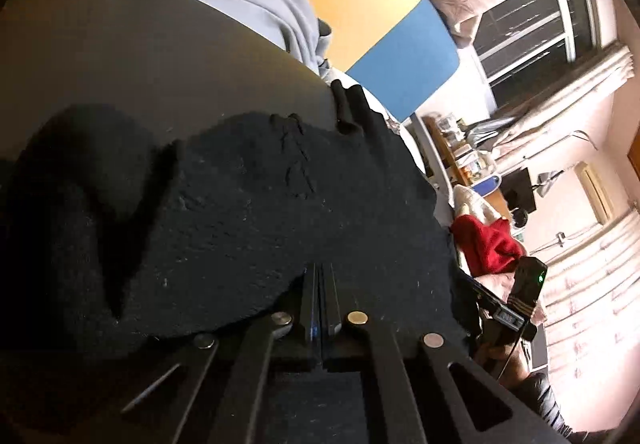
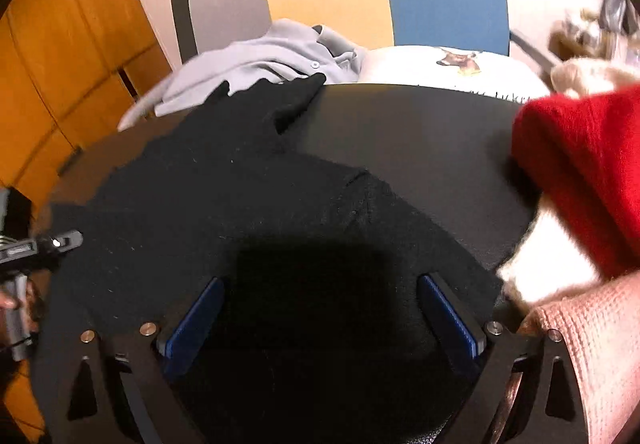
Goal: Fold clothes
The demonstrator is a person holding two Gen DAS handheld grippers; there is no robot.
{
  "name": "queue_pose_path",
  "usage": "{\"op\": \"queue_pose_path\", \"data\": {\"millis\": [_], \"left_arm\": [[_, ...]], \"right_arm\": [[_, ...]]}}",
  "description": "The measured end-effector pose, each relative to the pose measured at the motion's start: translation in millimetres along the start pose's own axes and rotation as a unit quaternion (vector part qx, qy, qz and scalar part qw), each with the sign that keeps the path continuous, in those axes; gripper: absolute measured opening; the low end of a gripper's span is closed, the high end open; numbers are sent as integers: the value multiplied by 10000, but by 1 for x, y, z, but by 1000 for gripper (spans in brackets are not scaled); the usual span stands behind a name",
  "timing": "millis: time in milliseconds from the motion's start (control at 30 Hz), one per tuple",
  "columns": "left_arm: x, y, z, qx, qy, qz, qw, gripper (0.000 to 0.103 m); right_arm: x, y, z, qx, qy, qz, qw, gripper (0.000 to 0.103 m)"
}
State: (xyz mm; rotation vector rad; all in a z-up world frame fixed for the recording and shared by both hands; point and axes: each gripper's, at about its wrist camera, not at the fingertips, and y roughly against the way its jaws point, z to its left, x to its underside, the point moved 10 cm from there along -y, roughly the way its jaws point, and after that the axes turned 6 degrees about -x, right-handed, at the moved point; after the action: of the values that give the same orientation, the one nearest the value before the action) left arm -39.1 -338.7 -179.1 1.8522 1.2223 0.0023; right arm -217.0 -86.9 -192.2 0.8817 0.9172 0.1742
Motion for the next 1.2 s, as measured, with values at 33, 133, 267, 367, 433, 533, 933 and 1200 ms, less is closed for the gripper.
{"op": "queue_pose_path", "data": {"millis": [33,133,267,367,433,533,933,1200], "left_arm": [[-10,-2,-8,-7,-124,-35,9999,23],[-41,-7,-32,-26,-495,-139,9987,30],[-84,-18,-60,-90,-946,-260,9951,37],[-117,-56,-55,-429,-1053,-69,9935,40],[-135,-86,-48,-690,-1102,179,9913,41],[-147,-123,-41,-836,-1153,569,9882,42],[-166,-196,-78,-758,-1844,952,9753,34],[-178,-141,-95,3,-1418,471,9888,7]], "right_arm": [[2,0,3,-22,3,19,10000,103],[-2,5,15,-156,-111,179,9997,102],[-47,6,28,-676,-131,-54,9976,102],[-80,-10,28,-663,-81,-81,9977,102],[-104,-32,20,-484,28,-31,9988,101],[-139,-72,7,-210,247,61,9995,87],[-191,-166,1,-87,1184,592,9912,47],[-198,-150,22,-469,950,509,9931,9]]}}
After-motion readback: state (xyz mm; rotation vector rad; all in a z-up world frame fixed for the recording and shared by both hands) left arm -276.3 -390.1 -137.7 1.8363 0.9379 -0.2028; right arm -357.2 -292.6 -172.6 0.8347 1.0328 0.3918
